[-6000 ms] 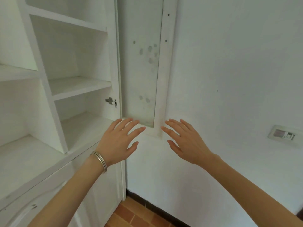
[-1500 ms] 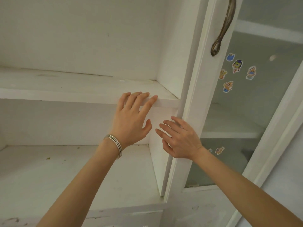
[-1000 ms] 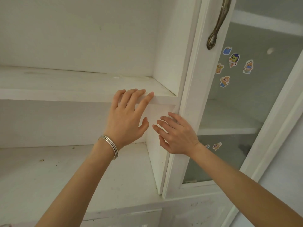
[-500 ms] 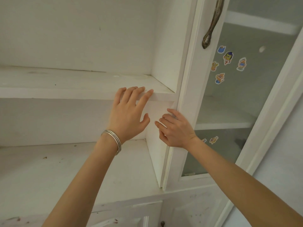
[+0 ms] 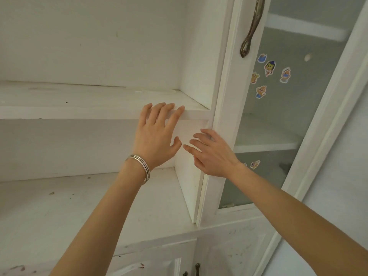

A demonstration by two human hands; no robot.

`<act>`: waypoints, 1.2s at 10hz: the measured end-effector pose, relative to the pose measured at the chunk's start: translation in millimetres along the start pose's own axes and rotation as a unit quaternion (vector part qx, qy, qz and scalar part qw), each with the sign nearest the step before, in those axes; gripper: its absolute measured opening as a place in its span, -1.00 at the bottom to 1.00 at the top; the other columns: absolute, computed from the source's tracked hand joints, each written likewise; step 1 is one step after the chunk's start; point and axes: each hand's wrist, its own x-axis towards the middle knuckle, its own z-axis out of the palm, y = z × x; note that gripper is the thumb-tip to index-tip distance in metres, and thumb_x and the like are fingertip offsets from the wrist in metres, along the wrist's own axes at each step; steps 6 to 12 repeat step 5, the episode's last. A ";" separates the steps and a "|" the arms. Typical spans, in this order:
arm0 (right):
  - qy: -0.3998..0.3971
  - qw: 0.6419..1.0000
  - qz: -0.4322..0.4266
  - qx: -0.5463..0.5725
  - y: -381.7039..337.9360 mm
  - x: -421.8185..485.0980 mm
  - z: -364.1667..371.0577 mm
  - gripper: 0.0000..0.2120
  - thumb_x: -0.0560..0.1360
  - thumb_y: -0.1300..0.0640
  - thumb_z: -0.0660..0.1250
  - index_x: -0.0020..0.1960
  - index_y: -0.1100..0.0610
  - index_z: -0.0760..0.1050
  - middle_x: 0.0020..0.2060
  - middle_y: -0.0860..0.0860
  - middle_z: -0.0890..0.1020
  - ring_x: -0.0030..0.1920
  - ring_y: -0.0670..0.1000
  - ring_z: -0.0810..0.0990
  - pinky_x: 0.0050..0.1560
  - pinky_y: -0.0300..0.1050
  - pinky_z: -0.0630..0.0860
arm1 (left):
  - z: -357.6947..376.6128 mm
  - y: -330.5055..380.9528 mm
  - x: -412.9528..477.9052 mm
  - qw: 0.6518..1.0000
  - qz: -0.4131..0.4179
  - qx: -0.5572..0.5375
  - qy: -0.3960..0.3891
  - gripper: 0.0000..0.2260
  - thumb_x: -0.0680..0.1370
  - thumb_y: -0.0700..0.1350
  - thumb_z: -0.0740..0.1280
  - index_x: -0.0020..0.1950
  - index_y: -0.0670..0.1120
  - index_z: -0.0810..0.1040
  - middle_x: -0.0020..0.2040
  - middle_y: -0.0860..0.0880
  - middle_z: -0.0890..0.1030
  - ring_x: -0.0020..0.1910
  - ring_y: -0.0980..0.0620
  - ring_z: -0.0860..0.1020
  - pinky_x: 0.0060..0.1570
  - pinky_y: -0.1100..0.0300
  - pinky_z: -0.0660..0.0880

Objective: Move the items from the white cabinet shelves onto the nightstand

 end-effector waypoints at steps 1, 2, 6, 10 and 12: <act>-0.018 0.999 -0.009 0.032 0.5 -5.0 -17.9 -0.52 0.40 0.11 0.31 0.32 0.14 0.44 0.19 0.15 0.55 0.27 0.16 0.46 0.35 0.12 0.26 | -5.3 -0.1 0.7 1.000 -0.006 -0.002 -0.022 -0.41 0.38 0.04 0.16 0.40 -0.10 0.36 0.29 -0.15 0.46 0.28 -0.18 0.38 0.37 -0.10 0.08; 0.006 0.996 0.030 0.081 0.1 -14.1 -36.7 -0.48 0.35 0.19 0.37 0.31 0.15 0.45 0.24 0.17 0.52 0.30 0.16 0.43 0.32 0.09 0.31 | -12.1 2.3 2.5 0.999 -0.010 -0.005 -0.043 -0.41 0.39 -0.02 0.31 0.41 -0.12 0.35 0.30 -0.19 0.45 0.30 -0.22 0.37 0.38 -0.16 0.10; 0.045 0.970 0.190 0.144 17.9 -43.2 -94.6 -0.48 0.40 0.16 0.20 0.36 0.14 0.39 0.31 0.16 0.44 0.34 0.13 0.36 0.34 0.14 0.28 | -50.3 21.2 -14.3 0.991 -0.058 -0.009 -0.120 -0.45 0.48 -0.07 0.33 0.45 -0.10 0.29 0.45 -0.17 0.28 0.46 -0.20 0.16 0.40 -0.16 0.04; 0.045 0.970 0.190 0.144 17.9 -43.2 -94.6 -0.48 0.40 0.16 0.20 0.36 0.14 0.39 0.31 0.16 0.44 0.34 0.13 0.36 0.34 0.14 0.28 | -50.3 21.2 -14.3 0.991 -0.058 -0.009 -0.120 -0.45 0.48 -0.07 0.33 0.45 -0.10 0.29 0.45 -0.17 0.28 0.46 -0.20 0.16 0.40 -0.16 0.04; 0.045 0.970 0.190 0.144 17.9 -43.2 -94.6 -0.48 0.40 0.16 0.20 0.36 0.14 0.39 0.31 0.16 0.44 0.34 0.13 0.36 0.34 0.14 0.28 | -50.3 21.2 -14.3 0.991 -0.058 -0.009 -0.120 -0.45 0.48 -0.07 0.33 0.45 -0.10 0.29 0.45 -0.17 0.28 0.46 -0.20 0.16 0.40 -0.16 0.04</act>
